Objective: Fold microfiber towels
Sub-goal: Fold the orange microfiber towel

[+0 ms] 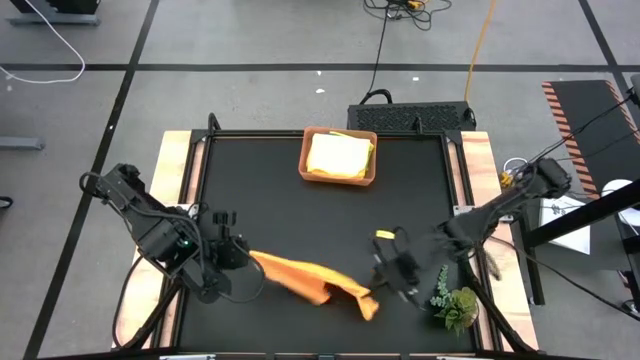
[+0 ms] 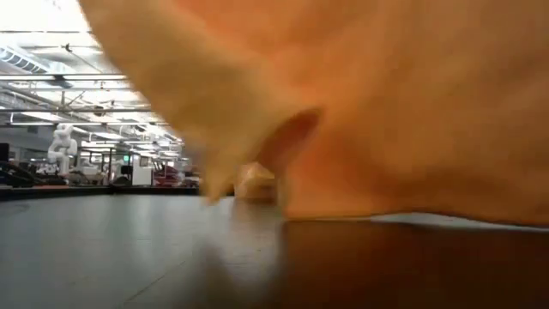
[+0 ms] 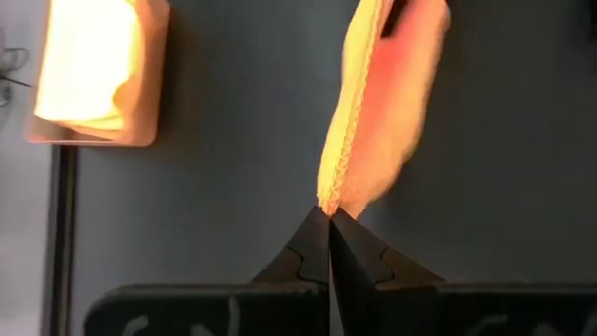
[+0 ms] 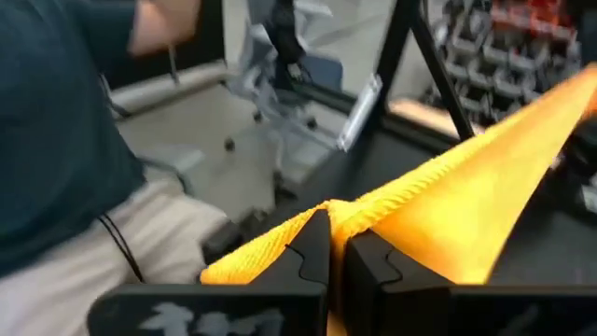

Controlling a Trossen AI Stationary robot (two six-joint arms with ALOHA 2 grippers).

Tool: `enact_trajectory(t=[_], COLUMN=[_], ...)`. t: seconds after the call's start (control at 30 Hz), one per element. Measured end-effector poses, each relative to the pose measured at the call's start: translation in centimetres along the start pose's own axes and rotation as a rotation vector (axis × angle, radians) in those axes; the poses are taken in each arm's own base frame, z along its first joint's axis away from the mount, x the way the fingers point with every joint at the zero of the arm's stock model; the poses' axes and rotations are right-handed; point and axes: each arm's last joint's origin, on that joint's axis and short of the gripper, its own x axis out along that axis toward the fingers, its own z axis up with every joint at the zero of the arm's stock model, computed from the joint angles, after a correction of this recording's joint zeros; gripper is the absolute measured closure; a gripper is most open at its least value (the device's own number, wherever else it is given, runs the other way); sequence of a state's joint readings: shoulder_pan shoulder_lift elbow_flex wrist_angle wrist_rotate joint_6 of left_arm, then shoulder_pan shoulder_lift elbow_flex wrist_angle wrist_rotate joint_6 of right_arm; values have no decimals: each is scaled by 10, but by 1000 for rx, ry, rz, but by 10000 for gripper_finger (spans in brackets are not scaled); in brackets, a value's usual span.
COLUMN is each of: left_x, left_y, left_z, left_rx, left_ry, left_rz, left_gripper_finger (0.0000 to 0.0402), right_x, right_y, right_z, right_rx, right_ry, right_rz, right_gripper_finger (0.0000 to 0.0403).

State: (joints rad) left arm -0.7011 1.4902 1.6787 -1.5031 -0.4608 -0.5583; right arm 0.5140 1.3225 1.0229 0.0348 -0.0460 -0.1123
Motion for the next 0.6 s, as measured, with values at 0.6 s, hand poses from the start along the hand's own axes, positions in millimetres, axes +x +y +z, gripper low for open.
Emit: enact_trajectory(t=[0.6], left_x=[-2], left_y=[-11], left_z=[0], left_rx=[-107], left_ry=[47], left_rz=[-168], left_gripper_finger=[394], right_x=[-37], right_y=[19], right_z=[10], right_rx=[146], right_ry=[20], right_rz=[-192], right_gripper_finger=[403])
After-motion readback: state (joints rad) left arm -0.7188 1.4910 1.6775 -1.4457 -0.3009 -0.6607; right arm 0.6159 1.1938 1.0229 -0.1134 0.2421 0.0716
